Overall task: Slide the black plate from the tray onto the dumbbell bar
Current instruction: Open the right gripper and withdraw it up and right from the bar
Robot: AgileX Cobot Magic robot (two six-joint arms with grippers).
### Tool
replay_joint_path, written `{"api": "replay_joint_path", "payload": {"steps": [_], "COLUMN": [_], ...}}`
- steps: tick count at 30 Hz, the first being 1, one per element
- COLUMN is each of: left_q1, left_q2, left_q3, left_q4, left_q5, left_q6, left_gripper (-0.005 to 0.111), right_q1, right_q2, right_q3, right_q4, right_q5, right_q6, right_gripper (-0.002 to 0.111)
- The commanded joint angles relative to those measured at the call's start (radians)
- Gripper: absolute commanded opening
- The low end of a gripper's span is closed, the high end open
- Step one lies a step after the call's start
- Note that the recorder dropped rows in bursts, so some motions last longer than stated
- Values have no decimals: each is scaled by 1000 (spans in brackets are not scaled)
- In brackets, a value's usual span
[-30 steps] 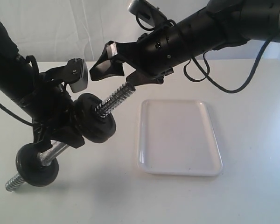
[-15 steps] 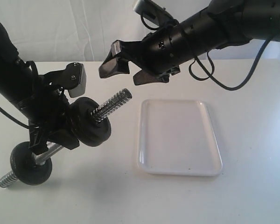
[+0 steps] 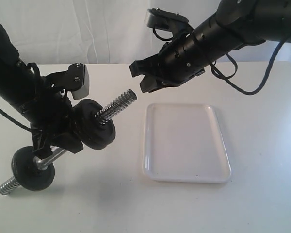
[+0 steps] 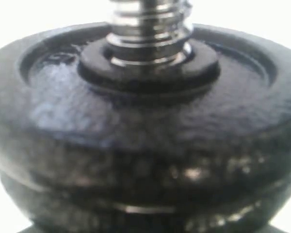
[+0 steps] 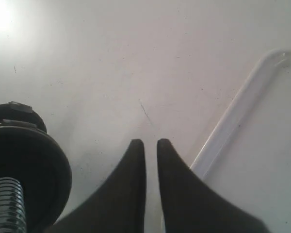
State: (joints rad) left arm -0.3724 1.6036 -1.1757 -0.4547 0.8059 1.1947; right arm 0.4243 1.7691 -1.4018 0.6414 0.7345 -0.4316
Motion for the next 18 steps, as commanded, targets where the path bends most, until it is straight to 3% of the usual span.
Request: {"api": "replay_joint_path", "payload": {"steps": [1,18], "left_q1": [0,0], "left_q2": [-66,-34], "left_q3": [-41,-41], "left_q4": [-491,-479], "left_q5": [-46,-381], "left_q6": [-22,-284], "left_gripper": [0,0], "right_q1": [-6,-6], "right_q2": [-8,-8], "right_q3": [-7,-7], "right_q4": [-19,-235], "right_q5": [1,28], "right_q6": [2,52], "right_gripper": [3,0]}}
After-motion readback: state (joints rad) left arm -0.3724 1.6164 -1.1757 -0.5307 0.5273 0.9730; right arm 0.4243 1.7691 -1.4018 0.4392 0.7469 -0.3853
